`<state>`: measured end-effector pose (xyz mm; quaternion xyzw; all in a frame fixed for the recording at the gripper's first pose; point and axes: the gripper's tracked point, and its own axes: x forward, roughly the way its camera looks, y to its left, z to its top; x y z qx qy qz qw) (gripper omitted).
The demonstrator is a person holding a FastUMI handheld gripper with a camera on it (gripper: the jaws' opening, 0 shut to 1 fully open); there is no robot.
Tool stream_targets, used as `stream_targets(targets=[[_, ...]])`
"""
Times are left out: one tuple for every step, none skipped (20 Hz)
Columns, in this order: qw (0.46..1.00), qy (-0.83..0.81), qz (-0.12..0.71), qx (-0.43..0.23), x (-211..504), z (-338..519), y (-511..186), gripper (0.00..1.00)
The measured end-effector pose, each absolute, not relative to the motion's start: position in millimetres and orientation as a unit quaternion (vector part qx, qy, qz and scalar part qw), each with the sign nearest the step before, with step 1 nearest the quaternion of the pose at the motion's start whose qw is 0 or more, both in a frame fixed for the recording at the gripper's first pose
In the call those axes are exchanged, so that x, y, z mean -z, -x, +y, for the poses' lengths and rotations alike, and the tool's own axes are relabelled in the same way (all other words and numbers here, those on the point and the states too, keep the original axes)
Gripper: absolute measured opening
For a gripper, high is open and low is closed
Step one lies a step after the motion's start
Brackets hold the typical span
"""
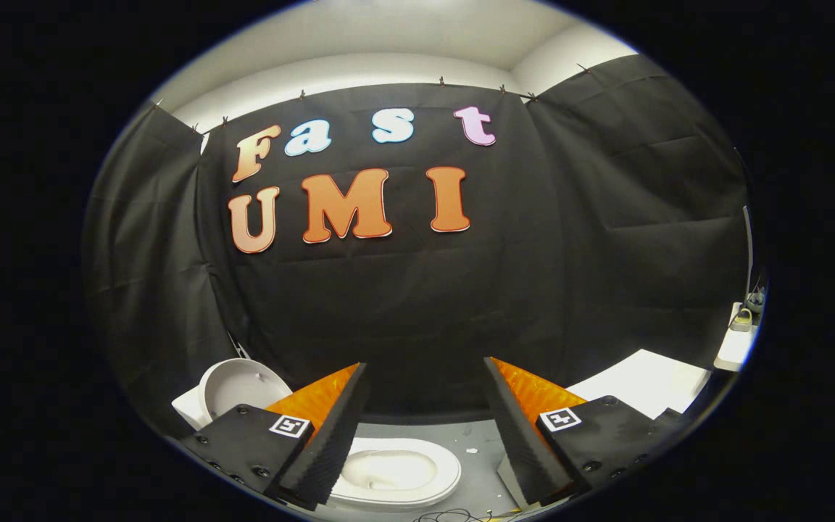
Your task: Open the toilet lid.
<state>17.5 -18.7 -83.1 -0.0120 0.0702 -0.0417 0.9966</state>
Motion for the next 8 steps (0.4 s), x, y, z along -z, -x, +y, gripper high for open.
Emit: stream_targets(targets=[[0.997, 0.01, 0.071, 0.042, 84.3, -20.1, -17.4, 0.99], [0.997, 0.008, 0.071, 0.042, 85.3, -20.1, -16.7, 0.99], [0.997, 0.007, 0.071, 0.042, 85.2, -21.0, -16.4, 0.99], [0.997, 0.006, 0.07, 0.041, 84.5, -21.5, -15.7, 0.99], [0.997, 0.006, 0.068, 0.041, 83.2, -21.6, -15.9, 0.99], [0.997, 0.007, 0.066, 0.041, 81.7, -21.7, -15.1, 0.99], [0.997, 0.008, 0.064, 0.041, 80.1, -21.6, -15.8, 0.99], [0.997, 0.008, 0.062, 0.04, 78.5, -21.3, -15.5, 0.99]])
